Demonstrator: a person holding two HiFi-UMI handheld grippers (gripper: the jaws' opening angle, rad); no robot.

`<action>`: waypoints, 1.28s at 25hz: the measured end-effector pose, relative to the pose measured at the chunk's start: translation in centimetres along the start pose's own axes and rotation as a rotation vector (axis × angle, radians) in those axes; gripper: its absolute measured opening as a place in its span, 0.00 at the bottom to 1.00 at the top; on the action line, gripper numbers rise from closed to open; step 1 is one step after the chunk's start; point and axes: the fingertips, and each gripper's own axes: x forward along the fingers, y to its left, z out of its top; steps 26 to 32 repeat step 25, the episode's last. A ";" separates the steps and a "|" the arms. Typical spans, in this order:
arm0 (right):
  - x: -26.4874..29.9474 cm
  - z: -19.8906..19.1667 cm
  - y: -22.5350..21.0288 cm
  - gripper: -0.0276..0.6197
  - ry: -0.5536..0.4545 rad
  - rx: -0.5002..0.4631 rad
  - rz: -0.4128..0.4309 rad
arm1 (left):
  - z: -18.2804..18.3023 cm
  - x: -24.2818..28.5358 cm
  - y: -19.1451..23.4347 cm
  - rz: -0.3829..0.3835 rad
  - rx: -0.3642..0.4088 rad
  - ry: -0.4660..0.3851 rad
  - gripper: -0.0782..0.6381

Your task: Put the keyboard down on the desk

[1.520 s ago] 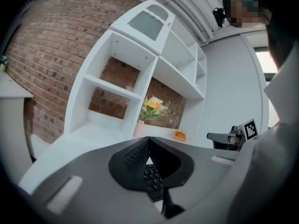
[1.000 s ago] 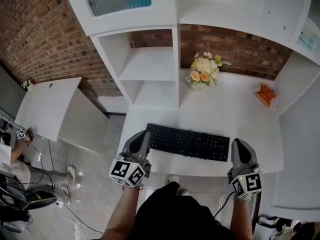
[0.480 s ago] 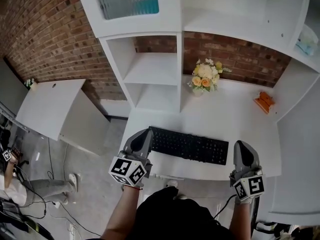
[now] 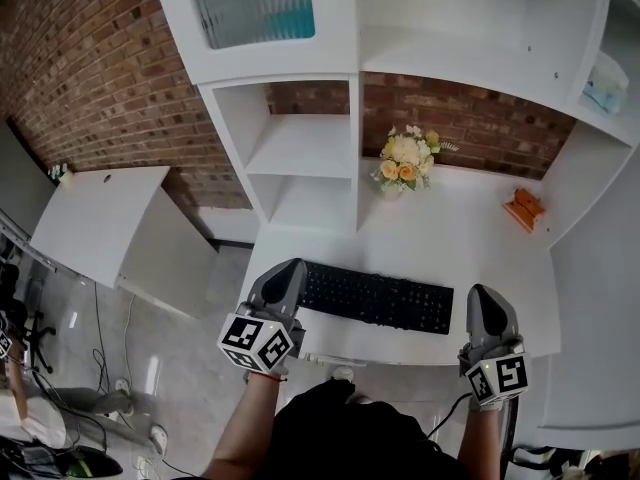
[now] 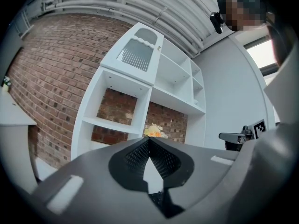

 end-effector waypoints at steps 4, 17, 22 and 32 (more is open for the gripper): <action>0.1 0.2 -0.1 0.04 -0.006 -0.002 -0.002 | 0.2 0.2 0.0 -0.002 -0.002 -0.003 0.11; 0.3 -0.5 -0.4 0.04 -0.005 0.029 -0.004 | -0.1 0.8 0.2 -0.008 -0.030 0.012 0.11; 0.6 -1.3 -0.4 0.04 0.004 0.041 0.003 | -0.3 1.0 0.7 0.005 -0.044 0.016 0.11; 0.9 -1.7 -0.3 0.04 0.011 0.046 0.013 | -0.5 1.2 1.1 0.014 -0.048 0.022 0.11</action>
